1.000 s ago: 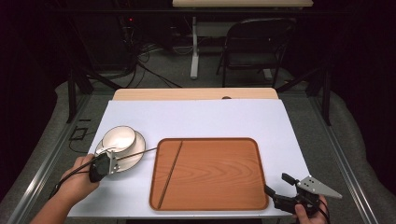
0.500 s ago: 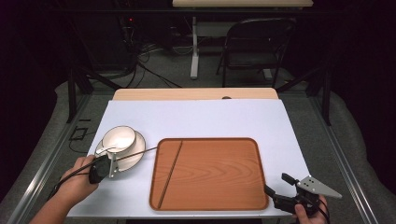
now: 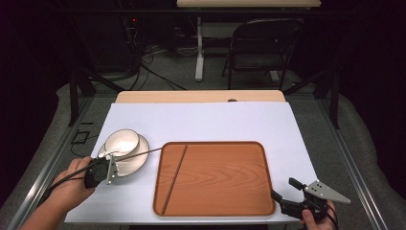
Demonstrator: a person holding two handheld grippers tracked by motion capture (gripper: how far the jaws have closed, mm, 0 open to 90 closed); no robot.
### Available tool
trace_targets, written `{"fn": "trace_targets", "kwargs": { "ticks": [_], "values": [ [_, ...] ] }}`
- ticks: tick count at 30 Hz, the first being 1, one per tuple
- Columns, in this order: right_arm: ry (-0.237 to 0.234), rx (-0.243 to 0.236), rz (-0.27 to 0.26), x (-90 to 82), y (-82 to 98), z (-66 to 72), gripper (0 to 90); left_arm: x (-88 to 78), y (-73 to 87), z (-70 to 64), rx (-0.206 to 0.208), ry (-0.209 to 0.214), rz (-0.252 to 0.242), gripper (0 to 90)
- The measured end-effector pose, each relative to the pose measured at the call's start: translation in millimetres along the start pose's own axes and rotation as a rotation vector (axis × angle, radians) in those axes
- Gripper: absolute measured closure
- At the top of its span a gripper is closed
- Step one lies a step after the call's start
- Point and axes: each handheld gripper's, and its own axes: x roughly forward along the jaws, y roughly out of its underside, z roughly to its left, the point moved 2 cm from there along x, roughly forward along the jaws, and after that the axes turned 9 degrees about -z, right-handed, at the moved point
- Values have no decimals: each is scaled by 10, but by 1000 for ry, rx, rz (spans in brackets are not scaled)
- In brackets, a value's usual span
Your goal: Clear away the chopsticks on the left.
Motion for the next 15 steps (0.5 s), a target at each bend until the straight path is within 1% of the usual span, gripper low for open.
{"fn": "trace_targets", "kwargs": {
  "ticks": [4, 7, 8, 10, 11, 12, 15],
  "values": [
    [0, 2, 1, 1, 0, -2, 147, -96, -29, 62, -4, -12, -3, 836],
    [1, 5, 0, 1, -1, -2, 147, -148, -58, 103, -31, -11, -13, 836],
    [1, 4, 0, 1, 0, -3, 147, -163, -67, 118, -47, -7, -18, 836],
    [2, 3, 0, 2, 0, -7, 147, -193, -82, 147, -104, 12, -30, 837],
    [2, 1, -1, 2, -1, -10, 147, -198, -89, 153, -147, 20, -41, 837],
    [2, 3, 0, 2, -1, -10, 147, -208, -93, 172, -179, 32, -49, 837],
    [1, 10, -1, 1, -2, -9, 147, -224, -107, 213, -317, 82, -74, 837]
  ]
}}
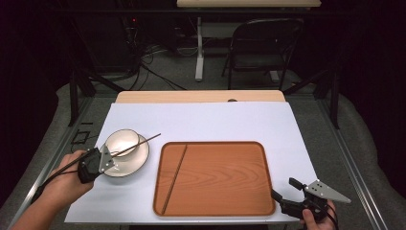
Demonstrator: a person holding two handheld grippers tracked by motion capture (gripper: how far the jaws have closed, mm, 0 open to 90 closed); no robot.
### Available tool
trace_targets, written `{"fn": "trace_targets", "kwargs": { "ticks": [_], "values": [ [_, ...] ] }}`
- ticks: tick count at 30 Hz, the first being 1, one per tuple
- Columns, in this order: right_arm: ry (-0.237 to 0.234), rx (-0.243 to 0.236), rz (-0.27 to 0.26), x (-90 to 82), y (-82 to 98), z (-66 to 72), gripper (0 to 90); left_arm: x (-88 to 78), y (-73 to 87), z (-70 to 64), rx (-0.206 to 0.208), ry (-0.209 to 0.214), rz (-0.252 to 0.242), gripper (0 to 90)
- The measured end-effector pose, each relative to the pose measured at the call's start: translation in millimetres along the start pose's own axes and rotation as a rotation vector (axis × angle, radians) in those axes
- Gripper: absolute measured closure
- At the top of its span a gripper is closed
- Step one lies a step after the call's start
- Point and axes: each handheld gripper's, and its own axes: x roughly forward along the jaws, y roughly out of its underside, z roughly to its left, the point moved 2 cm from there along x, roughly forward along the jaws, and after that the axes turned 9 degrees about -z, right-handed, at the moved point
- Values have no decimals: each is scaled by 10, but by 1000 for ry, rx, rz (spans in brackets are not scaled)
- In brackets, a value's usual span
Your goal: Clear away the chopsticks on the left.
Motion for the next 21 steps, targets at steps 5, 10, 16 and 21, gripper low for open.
{"fn": "trace_targets", "kwargs": {
  "ticks": [5, 10, 16, 21],
  "values": [
    [0, 0, 0, -1, 0, -1, 147, -23, -56, 35, -268, 89, -36, 838],
    [0, 1, 1, 0, 0, -1, 147, -66, -118, 93, -520, 155, -43, 839],
    [0, 1, 1, -2, 0, -1, 147, -90, -152, 167, -894, 296, -63, 839],
    [0, 2, -1, -2, 0, -1, 147, -78, -150, 206, -1117, 410, -74, 838]
  ]
}}
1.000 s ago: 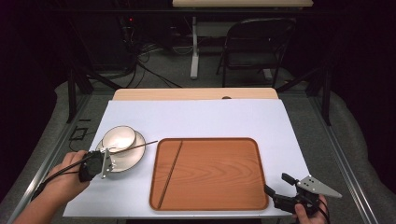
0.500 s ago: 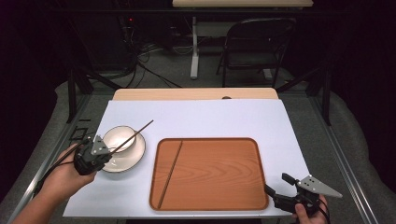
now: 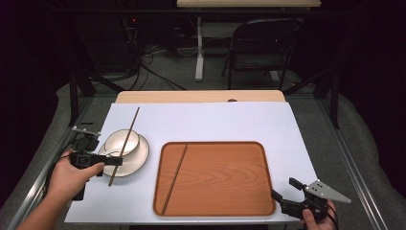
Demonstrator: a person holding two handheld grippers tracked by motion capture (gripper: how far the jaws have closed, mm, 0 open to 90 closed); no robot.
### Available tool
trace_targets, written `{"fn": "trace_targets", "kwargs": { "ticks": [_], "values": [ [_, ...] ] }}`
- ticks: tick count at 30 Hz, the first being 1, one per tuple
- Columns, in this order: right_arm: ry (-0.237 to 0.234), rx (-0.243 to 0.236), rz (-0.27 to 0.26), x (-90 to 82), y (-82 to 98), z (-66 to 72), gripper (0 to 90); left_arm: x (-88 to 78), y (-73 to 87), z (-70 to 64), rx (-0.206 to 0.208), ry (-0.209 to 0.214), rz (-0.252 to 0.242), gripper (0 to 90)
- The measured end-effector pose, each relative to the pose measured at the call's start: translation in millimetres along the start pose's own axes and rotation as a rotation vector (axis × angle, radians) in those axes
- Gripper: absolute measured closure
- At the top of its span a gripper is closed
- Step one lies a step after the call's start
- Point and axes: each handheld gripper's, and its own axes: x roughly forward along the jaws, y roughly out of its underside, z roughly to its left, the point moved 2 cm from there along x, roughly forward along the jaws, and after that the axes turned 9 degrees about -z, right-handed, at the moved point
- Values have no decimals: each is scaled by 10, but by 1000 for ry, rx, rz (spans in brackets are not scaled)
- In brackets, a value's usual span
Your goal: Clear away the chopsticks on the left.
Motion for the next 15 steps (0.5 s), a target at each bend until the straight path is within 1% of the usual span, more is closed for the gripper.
{"fn": "trace_targets", "kwargs": {
  "ticks": [1, 3, 7, 8, 9, 10, 11, 13, 14, 15],
  "values": [
    [0, -1, 0, -1, 0, 0, 147, 2, -4, 7, -35, 16, 5, 838],
    [0, 0, 0, -1, 0, 0, 147, 3, -11, 21, -129, 59, 21, 838],
    [0, 1, 0, -2, 0, 3, 147, 12, -15, 42, -246, 116, 40, 837],
    [0, 1, 0, -3, 0, 3, 147, 18, -12, 46, -262, 126, 43, 837],
    [0, 0, 0, -3, 0, 2, 147, 36, -4, 42, -280, 131, 31, 837],
    [0, 0, -4, -1, 1, 3, 147, 42, 1, 43, -297, 147, 42, 837],
    [0, 0, -2, -4, 0, 2, 147, 53, 6, 35, -313, 154, 50, 837],
    [-1, 0, -2, -4, 0, 2, 147, 98, 26, 8, -301, 141, 50, 837],
    [-1, 0, -2, -4, 0, 2, 147, 116, 32, -7, -300, 149, 64, 837],
    [-1, 0, -4, -3, 0, 3, 147, 142, 41, -32, -301, 147, 67, 837]
  ]
}}
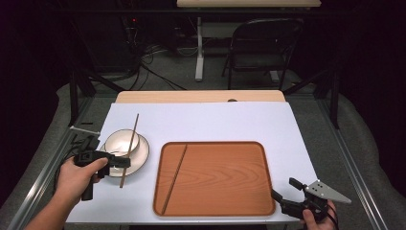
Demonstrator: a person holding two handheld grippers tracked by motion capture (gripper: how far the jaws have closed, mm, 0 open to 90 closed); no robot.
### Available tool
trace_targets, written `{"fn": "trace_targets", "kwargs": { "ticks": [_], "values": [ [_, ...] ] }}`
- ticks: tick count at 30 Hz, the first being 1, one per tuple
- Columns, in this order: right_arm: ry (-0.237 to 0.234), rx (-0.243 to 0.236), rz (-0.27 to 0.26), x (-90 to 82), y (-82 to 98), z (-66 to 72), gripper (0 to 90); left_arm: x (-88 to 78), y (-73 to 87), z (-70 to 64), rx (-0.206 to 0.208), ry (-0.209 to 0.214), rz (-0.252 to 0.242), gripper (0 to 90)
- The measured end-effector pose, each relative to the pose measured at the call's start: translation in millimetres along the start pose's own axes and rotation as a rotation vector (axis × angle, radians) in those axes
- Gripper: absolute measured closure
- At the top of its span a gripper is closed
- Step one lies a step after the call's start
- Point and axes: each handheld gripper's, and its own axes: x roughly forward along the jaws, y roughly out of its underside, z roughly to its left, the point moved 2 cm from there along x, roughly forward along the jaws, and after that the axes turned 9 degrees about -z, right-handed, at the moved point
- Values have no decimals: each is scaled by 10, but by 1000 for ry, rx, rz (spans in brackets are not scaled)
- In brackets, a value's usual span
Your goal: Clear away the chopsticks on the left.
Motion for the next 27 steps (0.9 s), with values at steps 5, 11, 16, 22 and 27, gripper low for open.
{"fn": "trace_targets", "kwargs": {
  "ticks": [5, 11, 16, 22, 27],
  "values": [
    [0, -4, 0, -1, -1, -4, 147, 178, 69, -103, 36, -2, 44, 837],
    [-2, -2, -1, 2, -1, 0, 147, 435, 140, -228, 58, 13, 84, 837],
    [-3, -1, -1, 1, -1, 0, 147, 658, 198, -282, 68, 28, 119, 837],
    [-6, -8, -5, -4, -1, -6, 147, 892, 313, -292, 90, -28, 154, 837],
    [-7, -6, -6, -4, -1, -5, 147, 1046, 402, -240, 91, -73, 182, 838]
  ]
}}
